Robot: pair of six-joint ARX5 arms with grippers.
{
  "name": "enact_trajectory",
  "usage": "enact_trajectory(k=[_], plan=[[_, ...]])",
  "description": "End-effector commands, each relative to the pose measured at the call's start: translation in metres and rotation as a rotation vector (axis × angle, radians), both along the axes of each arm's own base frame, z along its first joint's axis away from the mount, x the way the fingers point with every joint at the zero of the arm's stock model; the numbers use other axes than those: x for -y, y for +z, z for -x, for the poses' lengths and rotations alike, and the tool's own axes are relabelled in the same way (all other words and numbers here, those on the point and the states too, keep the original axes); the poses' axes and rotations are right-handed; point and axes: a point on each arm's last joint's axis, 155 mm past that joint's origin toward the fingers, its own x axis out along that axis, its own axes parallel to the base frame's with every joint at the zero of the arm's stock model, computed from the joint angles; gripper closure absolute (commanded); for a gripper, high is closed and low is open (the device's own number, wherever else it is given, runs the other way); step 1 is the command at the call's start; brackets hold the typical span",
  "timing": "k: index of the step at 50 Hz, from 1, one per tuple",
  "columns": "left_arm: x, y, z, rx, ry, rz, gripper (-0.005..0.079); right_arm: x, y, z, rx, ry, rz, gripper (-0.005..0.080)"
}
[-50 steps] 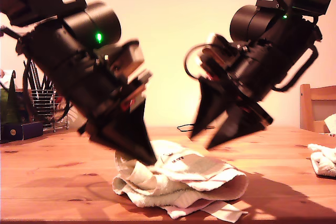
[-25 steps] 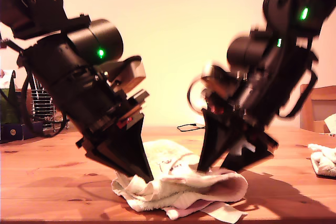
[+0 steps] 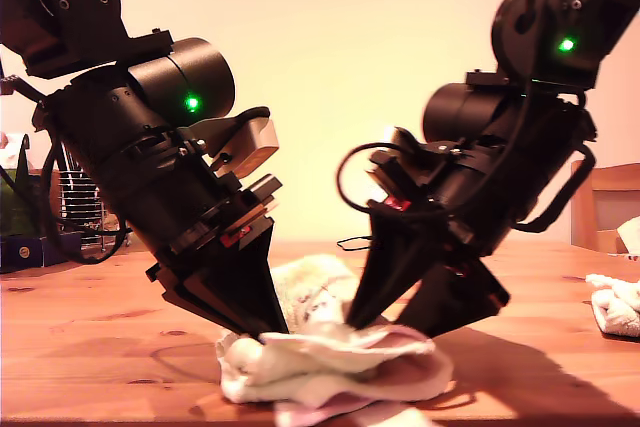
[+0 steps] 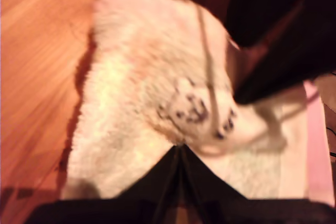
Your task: Fold the tea towel in front of you. After folding it, place it to the right side.
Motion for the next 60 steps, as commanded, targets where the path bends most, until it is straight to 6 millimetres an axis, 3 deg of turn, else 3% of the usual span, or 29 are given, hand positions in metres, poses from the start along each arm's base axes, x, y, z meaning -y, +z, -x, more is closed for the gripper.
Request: enact_trajectory(k=[1, 7, 20, 33, 47, 60], plan=[[-0.004, -0.017, 0.007, -0.032, -0.006, -0.029, 0.0766, -0.005, -0.006, 0.009, -0.03, 0.017, -0.001, 0.0545], [-0.005, -0.018, 0.007, -0.034, -0.006, -0.031, 0.0766, -0.007, -0.005, 0.005, -0.041, -0.013, -0.004, 0.0772], [-0.013, -0.02, 0.007, -0.039, -0.008, -0.048, 0.0766, -0.014, 0.005, -0.009, -0.041, -0.073, -0.022, 0.0764], [-0.028, 0.009, -0.012, 0.009, 0.055, -0.015, 0.0766, -0.022, 0.032, -0.032, 0.005, -0.081, -0.029, 0.0764], [-0.04, 0.042, -0.028, 0.096, 0.09, 0.02, 0.0766, -0.008, 0.049, -0.064, 0.05, -0.147, 0.004, 0.0764], [-0.044, 0.044, -0.036, 0.133, 0.089, 0.02, 0.0766, 0.016, 0.05, -0.079, 0.045, -0.217, 0.041, 0.0764]])
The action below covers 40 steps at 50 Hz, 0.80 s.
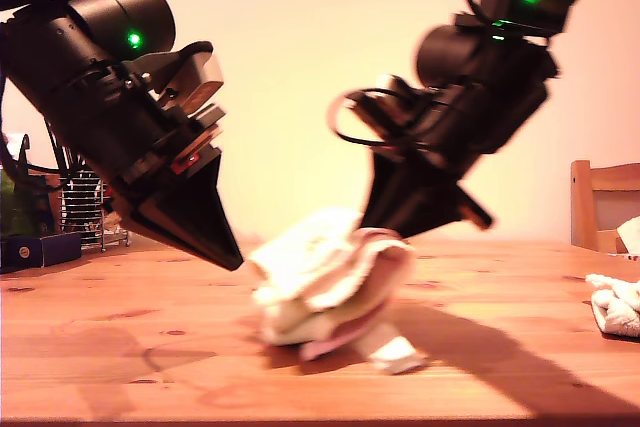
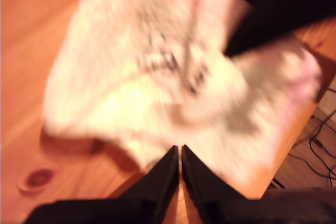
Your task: Fold the tea towel in front of you. After folding it, place it to the right side.
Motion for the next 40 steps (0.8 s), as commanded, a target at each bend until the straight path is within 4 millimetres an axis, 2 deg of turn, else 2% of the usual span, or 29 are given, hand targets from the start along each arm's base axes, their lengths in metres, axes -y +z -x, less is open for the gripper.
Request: enact_trajectory(k=[1, 8, 19, 31, 40], plan=[[-0.003, -0.005, 0.0, 0.013, -0.009, -0.01, 0.0766, 0.002, -0.001, -0.005, 0.005, -0.01, 0.013, 0.0764], [-0.005, -0.004, -0.003, 0.024, -0.005, -0.01, 0.0766, 0.022, 0.005, -0.018, 0.058, -0.064, 0.073, 0.0764], [-0.007, -0.003, -0.007, 0.032, 0.003, -0.006, 0.0766, 0.045, 0.033, -0.03, 0.131, -0.124, 0.078, 0.0764], [-0.008, -0.003, -0.008, 0.031, 0.006, -0.007, 0.0766, 0.081, 0.036, -0.038, 0.137, -0.197, 0.13, 0.0764], [-0.009, -0.003, -0.008, 0.03, 0.009, -0.008, 0.0766, 0.099, 0.05, -0.041, 0.171, -0.24, 0.14, 0.0764]])
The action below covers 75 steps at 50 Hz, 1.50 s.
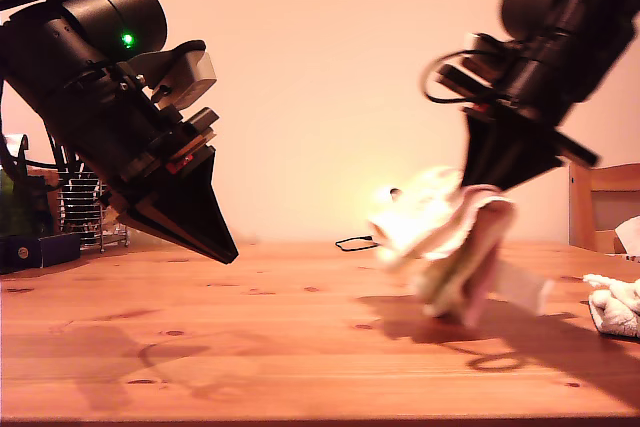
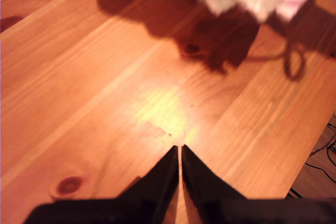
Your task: Fold the tea towel in front of you. After folding it, place it to the right side.
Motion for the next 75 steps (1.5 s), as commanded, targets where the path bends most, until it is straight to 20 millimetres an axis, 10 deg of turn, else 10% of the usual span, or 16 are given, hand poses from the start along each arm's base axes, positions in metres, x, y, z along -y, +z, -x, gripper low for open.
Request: enact_trajectory(k=[1, 28, 55, 75], plan=[[-0.004, -0.006, 0.002, -0.01, 0.003, -0.008, 0.0766, 0.005, 0.015, -0.001, 0.047, -0.006, 0.006, 0.0764], [-0.004, -0.006, 0.002, -0.002, -0.005, -0.01, 0.0766, 0.061, 0.031, 0.028, 0.096, -0.17, -0.09, 0.0764], [-0.005, -0.007, 0.004, -0.011, -0.006, -0.015, 0.0766, 0.123, 0.007, 0.054, 0.113, -0.428, -0.392, 0.0764], [-0.004, -0.007, 0.003, -0.006, -0.011, -0.015, 0.0766, 0.167, -0.012, 0.054, 0.134, -0.534, -0.284, 0.0764]])
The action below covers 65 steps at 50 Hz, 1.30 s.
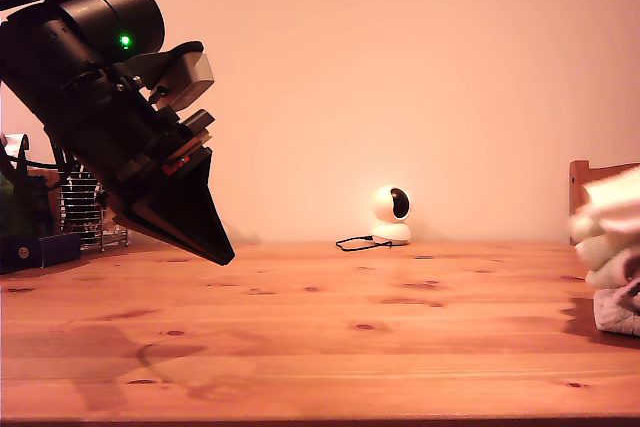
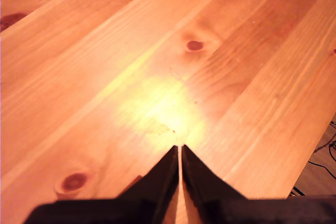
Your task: Fold the tea towel in front of you. After folding it, place it to the right side.
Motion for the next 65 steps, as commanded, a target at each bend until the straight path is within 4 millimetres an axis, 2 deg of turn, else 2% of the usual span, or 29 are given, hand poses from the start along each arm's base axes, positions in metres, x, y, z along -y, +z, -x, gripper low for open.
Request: enact_trajectory(k=[1, 8, 17, 21, 30, 33, 38, 41, 53, 65], plan=[[-0.002, -0.006, 0.003, -0.007, -0.005, -0.008, 0.0766, 0.007, -0.016, 0.005, -0.041, -0.008, 0.049, 0.0764], [-0.003, -0.006, 0.004, -0.01, -0.005, -0.009, 0.0766, 0.022, -0.032, 0.009, -0.096, -0.045, 0.138, 0.0764], [-0.002, -0.006, 0.003, -0.008, -0.005, -0.008, 0.0766, 0.052, -0.051, 0.02, -0.182, -0.104, 0.321, 0.0764], [-0.002, -0.006, 0.003, -0.008, -0.007, -0.005, 0.0766, 0.058, -0.058, 0.026, -0.221, -0.109, 0.361, 0.0764], [0.001, -0.004, 0.004, -0.01, -0.018, 0.013, 0.0766, 0.049, -0.071, 0.031, -0.27, -0.078, 0.349, 0.0758], [0.002, -0.003, 0.005, -0.011, -0.019, 0.015, 0.0766, 0.044, -0.075, 0.029, -0.275, -0.056, 0.356, 0.0703], [0.002, -0.004, 0.005, -0.013, -0.02, 0.015, 0.0766, 0.039, -0.08, 0.025, -0.275, -0.033, 0.392, 0.0556], [0.002, -0.004, 0.005, -0.013, -0.02, 0.015, 0.0766, 0.036, -0.079, 0.02, -0.256, -0.022, 0.41, 0.0519], [0.002, -0.004, 0.006, -0.016, -0.021, 0.016, 0.0766, 0.037, -0.077, 0.019, -0.266, -0.023, 0.427, 0.0502], [0.002, -0.004, 0.006, -0.016, -0.021, 0.017, 0.0766, 0.045, -0.059, 0.012, -0.279, -0.036, 0.46, 0.0451]])
